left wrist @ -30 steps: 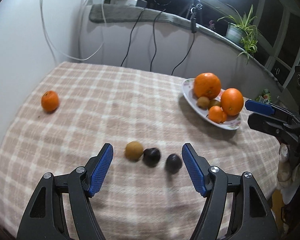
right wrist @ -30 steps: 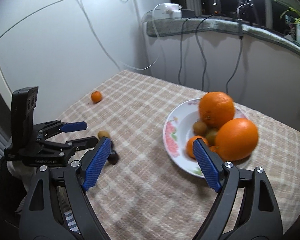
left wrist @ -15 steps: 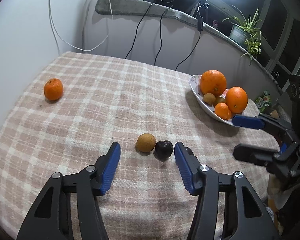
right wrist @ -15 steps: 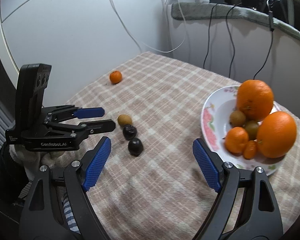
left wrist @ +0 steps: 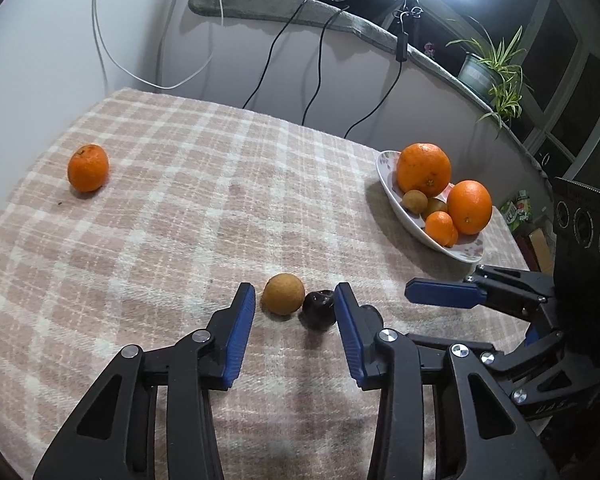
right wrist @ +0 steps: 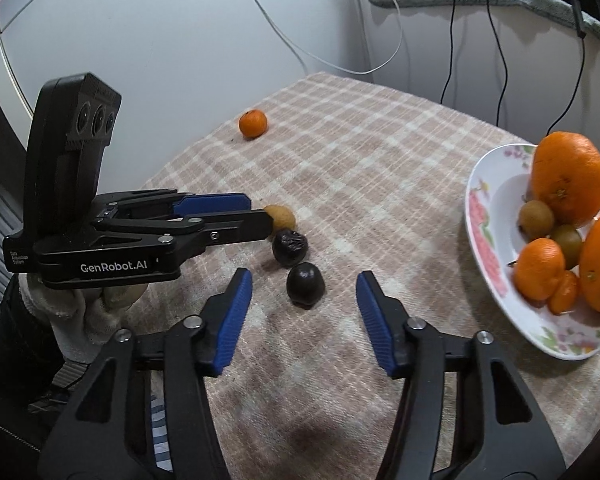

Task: Organize fruits
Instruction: 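Grasp a brown kiwi with the left gripper while the right gripper grasps a dark plum, then carry the kiwi and plum to the plate and open both grippers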

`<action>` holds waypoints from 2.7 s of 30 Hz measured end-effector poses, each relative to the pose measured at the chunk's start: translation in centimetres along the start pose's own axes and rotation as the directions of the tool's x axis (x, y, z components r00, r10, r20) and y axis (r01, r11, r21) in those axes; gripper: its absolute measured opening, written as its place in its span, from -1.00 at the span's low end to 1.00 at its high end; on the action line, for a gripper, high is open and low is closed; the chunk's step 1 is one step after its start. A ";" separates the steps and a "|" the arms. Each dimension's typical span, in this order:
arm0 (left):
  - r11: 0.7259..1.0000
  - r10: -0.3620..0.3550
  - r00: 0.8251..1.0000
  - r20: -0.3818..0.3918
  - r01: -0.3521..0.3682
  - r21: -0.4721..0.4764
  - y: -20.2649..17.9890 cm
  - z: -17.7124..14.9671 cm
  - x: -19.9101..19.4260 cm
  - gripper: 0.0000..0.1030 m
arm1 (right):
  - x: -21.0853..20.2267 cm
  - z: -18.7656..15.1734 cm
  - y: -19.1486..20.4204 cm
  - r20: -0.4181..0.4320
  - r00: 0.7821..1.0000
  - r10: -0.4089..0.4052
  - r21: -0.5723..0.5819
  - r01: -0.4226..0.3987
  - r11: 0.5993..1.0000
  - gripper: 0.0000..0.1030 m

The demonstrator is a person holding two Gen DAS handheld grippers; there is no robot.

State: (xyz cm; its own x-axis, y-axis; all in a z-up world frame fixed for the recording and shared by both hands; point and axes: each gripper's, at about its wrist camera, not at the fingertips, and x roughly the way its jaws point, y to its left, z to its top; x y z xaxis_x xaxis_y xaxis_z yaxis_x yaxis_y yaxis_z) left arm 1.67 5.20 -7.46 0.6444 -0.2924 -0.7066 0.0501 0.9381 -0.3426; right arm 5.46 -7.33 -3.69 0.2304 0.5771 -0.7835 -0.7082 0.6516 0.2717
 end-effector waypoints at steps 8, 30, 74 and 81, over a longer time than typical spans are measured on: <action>1.000 -0.004 1.000 -0.010 0.004 -0.020 0.5 0.3 0.6 -0.24 | 1.3 0.1 0.0 -0.028 1.000 0.014 0.001 -0.014 1.000 -0.12; 0.999 -0.025 0.999 -0.030 0.024 -0.028 0.6 0.3 1.0 -0.65 | 2.5 0.1 0.0 -0.062 0.998 0.007 0.000 -0.007 1.000 -0.51; 0.993 -0.098 0.995 0.015 0.099 -0.057 0.0 2.1 0.2 -0.55 | -1.9 -0.3 -1.4 0.041 0.996 -0.082 0.008 0.081 0.997 -0.53; 0.989 -0.145 0.989 0.018 0.146 -0.012 -2.6 3.3 1.2 -0.55 | -4.9 -0.6 -3.4 0.083 0.987 -0.138 0.047 0.134 0.990 -0.53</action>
State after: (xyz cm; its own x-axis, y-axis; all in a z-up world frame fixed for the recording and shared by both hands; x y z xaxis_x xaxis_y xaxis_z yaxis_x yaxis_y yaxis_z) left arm 4.84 3.06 -5.39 0.6440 -0.4222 -0.6380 0.1339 0.8832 -0.4494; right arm 6.31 -12.65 -1.15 0.3808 0.5207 -0.7641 -0.6384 0.7458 0.1901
